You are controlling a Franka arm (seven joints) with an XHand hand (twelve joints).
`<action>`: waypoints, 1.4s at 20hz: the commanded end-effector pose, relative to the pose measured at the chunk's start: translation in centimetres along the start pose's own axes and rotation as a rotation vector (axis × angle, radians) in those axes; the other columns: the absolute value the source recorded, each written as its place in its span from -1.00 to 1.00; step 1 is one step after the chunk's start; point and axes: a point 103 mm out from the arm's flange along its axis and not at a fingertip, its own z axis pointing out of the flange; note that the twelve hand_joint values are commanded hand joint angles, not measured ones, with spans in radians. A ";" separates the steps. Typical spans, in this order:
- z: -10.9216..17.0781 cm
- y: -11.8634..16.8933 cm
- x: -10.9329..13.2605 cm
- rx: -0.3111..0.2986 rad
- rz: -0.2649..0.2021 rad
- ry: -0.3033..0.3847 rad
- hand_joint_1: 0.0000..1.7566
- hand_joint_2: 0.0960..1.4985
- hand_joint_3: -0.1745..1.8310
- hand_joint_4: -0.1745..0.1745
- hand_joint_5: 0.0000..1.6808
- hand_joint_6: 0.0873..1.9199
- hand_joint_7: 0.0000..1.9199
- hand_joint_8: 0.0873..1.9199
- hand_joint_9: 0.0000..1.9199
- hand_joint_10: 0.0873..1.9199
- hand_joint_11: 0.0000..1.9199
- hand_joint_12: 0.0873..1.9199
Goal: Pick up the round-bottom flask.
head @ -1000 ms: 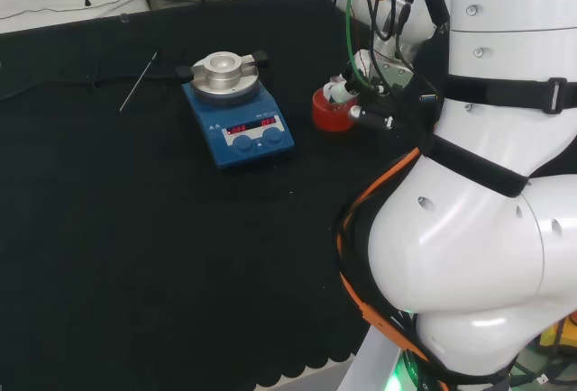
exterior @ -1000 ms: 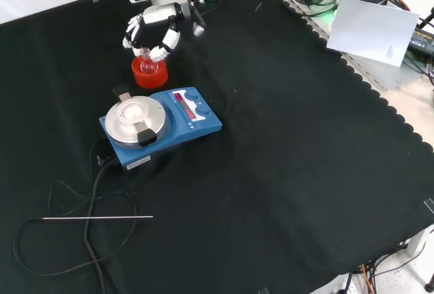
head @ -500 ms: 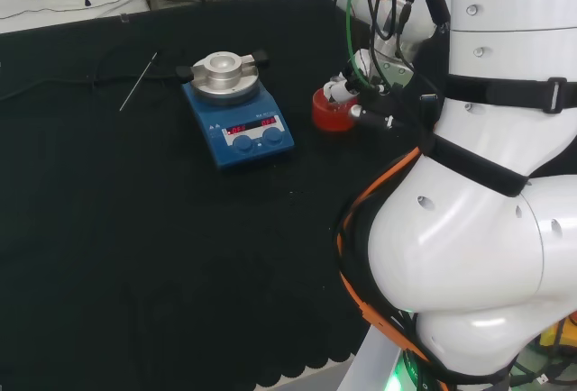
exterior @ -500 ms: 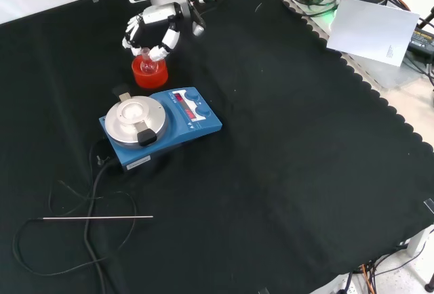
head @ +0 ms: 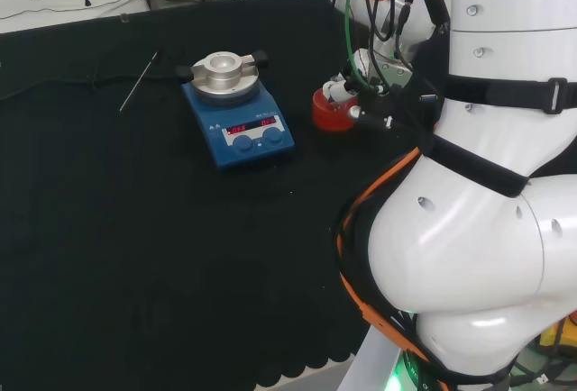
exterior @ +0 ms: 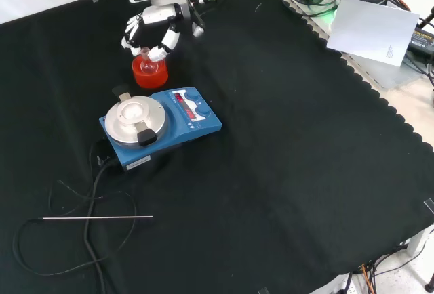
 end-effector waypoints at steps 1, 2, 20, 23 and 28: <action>0.0 0.0 0.1 -0.028 0.001 -0.006 0.02 0.00 -0.22 -0.17 0.04 -0.36 -0.51 -0.44 -0.38 -0.43 -0.70 0.34; 0.0 0.0 0.2 -0.037 0.000 -0.012 0.02 0.01 -0.22 -0.15 0.07 -0.37 -0.50 -0.44 -0.37 -0.44 -0.69 0.34; -0.1 0.3 0.9 -0.029 -0.017 0.016 0.00 0.32 -0.80 -0.21 -0.19 -0.17 -0.50 -0.46 -0.33 -0.48 -0.66 0.31; -0.1 0.4 1.1 -0.021 -0.027 0.014 0.00 0.25 -0.83 -0.32 -0.38 -0.28 -0.53 -0.45 -0.36 -0.47 -0.69 0.32; 0.3 0.6 1.3 -0.010 -0.041 0.002 -0.01 0.20 -0.85 -0.32 -0.45 -0.38 -0.56 -0.43 -0.40 -0.44 -0.71 0.33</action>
